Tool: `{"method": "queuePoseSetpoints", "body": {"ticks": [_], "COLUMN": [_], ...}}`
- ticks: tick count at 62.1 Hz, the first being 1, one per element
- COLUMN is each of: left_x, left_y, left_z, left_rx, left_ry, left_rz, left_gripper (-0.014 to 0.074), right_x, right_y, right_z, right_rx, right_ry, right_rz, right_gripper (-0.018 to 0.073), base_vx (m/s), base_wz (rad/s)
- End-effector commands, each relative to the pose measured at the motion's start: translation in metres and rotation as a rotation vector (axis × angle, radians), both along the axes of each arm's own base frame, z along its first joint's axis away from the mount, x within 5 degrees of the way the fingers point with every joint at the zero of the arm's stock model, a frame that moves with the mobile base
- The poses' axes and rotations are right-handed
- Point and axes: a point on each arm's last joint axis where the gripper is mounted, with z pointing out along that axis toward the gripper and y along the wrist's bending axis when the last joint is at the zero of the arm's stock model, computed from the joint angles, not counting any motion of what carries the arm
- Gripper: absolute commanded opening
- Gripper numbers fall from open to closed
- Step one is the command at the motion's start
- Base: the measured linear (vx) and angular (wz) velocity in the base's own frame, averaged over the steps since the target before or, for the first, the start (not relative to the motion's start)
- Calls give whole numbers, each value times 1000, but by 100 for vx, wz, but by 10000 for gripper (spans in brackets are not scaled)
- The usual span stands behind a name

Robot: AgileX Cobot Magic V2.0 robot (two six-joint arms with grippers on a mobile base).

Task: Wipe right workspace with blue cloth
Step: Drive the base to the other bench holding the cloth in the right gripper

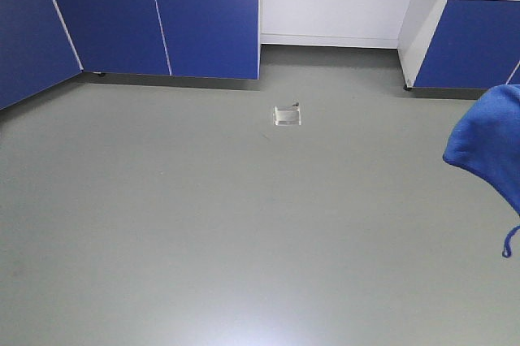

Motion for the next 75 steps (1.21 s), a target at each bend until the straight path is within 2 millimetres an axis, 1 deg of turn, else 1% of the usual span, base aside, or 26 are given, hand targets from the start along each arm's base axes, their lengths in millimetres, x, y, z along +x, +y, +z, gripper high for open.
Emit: {"method": "queuePoseSetpoints", "body": {"ticks": [1,39,75], "left_x": [0,0,0], "left_y": [-1,-1,-1], "left_z": [-2,-2,-2], "left_rx": [-4,-4,-4], "left_ry": [-71,-71,-71], "left_rz": [-10,-10,-10], "left_gripper": [-6,-6,-6], "right_x": [2,2,2], "right_y": [0,0,0], "right_z": [16,16,16], "right_rx": [-6,-6,-6], "right_ry": [-104,-104,-104], "right_rz": [-3,-3,-3], "right_gripper": [0,0,0], "base_vx": [7,10,23], "base_wz": [1,-22,-25]}}
